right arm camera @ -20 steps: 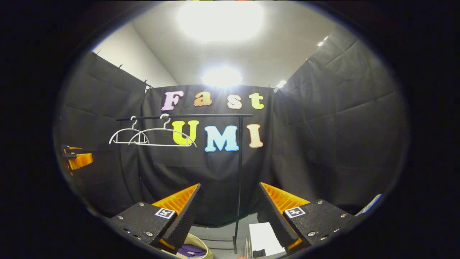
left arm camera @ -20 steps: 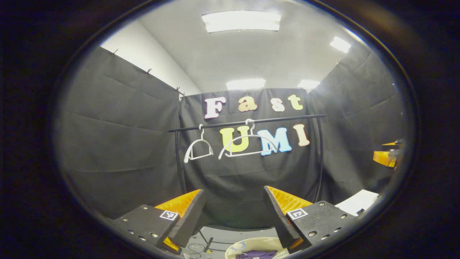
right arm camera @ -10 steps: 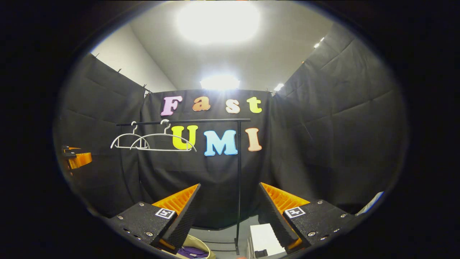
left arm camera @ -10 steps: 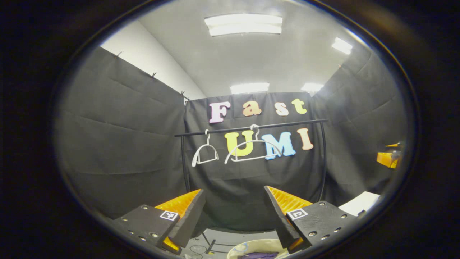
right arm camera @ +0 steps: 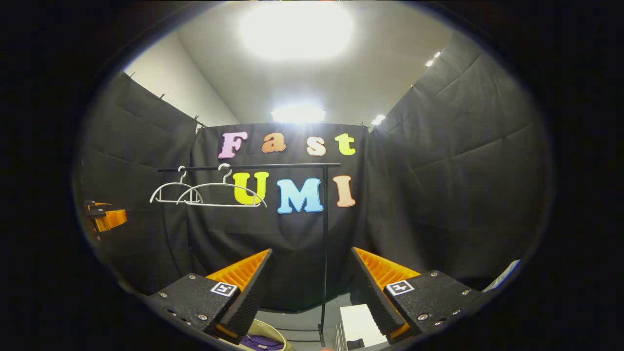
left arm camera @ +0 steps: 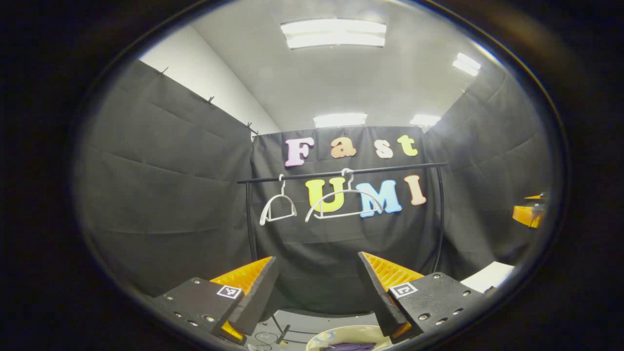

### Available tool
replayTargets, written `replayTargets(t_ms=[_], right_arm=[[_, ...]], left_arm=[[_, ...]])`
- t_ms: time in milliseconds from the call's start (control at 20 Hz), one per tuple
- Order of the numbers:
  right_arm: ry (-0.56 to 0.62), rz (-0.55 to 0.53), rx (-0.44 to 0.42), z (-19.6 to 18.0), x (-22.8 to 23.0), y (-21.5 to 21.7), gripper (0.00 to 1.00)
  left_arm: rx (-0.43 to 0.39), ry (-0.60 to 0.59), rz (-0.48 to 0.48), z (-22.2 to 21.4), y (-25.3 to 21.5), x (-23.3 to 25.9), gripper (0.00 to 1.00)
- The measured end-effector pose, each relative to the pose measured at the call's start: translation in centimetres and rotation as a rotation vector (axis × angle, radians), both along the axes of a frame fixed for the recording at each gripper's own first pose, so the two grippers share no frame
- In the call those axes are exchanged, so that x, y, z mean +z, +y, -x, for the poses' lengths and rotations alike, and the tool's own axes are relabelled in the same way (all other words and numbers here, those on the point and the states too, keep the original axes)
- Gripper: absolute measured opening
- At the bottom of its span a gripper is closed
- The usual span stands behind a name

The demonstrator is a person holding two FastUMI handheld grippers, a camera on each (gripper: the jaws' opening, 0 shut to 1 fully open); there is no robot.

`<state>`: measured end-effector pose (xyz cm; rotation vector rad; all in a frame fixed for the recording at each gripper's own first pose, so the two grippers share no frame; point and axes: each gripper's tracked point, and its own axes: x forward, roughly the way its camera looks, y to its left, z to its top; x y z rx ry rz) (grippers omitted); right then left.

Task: Grasp the clothes on the hanger with both hands and then place them into the laundry hamper below.

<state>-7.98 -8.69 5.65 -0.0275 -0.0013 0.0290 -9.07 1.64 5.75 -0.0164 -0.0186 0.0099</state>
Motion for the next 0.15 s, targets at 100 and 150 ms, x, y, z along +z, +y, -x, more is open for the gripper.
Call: replayTargets(t_ms=[100,150], right_arm=[[-0.002,0.001,-0.001,-0.04,0.06,-0.11,0.95],[-0.005,0.0,-0.002,-0.08,0.1,-0.11,0.94]], left_arm=[[-0.001,0.0,-0.004,-0.16,-0.04,-0.09,0.99],[0.0,-0.002,-0.005,-0.18,0.0,0.02,0.99]])
